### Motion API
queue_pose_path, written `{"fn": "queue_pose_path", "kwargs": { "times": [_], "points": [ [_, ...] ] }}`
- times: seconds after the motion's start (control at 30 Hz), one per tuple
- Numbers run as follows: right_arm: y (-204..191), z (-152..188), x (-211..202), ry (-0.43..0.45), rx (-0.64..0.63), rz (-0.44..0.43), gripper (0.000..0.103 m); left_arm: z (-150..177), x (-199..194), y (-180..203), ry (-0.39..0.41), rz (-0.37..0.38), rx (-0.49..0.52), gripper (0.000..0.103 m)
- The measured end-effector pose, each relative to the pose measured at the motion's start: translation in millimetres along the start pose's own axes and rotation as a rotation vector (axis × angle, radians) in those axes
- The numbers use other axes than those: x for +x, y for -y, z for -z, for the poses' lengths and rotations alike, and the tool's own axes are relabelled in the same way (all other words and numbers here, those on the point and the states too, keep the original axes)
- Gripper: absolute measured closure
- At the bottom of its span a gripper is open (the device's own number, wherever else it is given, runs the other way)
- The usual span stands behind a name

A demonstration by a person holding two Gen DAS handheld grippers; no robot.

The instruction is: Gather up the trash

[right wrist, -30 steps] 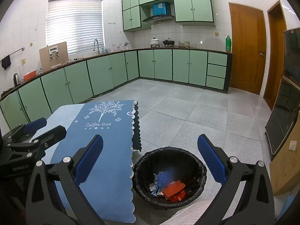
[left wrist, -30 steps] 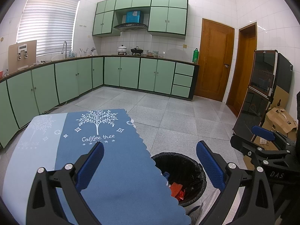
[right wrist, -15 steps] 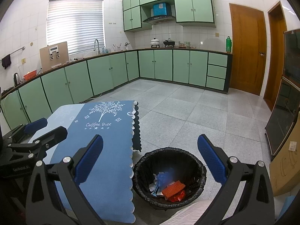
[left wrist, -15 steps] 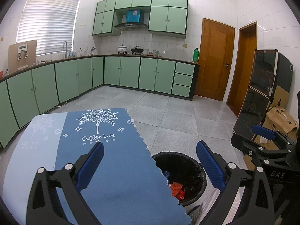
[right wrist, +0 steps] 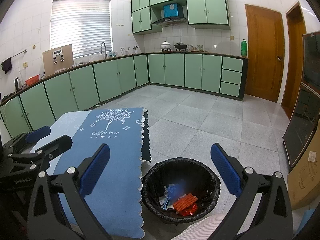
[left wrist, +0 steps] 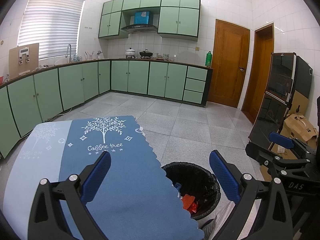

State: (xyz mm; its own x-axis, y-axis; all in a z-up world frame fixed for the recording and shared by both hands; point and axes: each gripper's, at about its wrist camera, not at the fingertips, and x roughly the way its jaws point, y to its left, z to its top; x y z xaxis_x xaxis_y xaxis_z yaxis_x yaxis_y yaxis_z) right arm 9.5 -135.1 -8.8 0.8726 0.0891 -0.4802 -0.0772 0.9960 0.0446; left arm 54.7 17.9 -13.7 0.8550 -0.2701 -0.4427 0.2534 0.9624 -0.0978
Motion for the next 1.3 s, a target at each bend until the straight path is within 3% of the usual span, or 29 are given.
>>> {"fn": "queue_pose_path", "kwargs": {
  "times": [1.3],
  "points": [
    [1.3, -7.0, -0.2, -0.001, -0.002, -0.002, 0.005, -1.1, 0.5, 0.5, -0.005, -0.004, 0.0, 0.006]
  ]
}}
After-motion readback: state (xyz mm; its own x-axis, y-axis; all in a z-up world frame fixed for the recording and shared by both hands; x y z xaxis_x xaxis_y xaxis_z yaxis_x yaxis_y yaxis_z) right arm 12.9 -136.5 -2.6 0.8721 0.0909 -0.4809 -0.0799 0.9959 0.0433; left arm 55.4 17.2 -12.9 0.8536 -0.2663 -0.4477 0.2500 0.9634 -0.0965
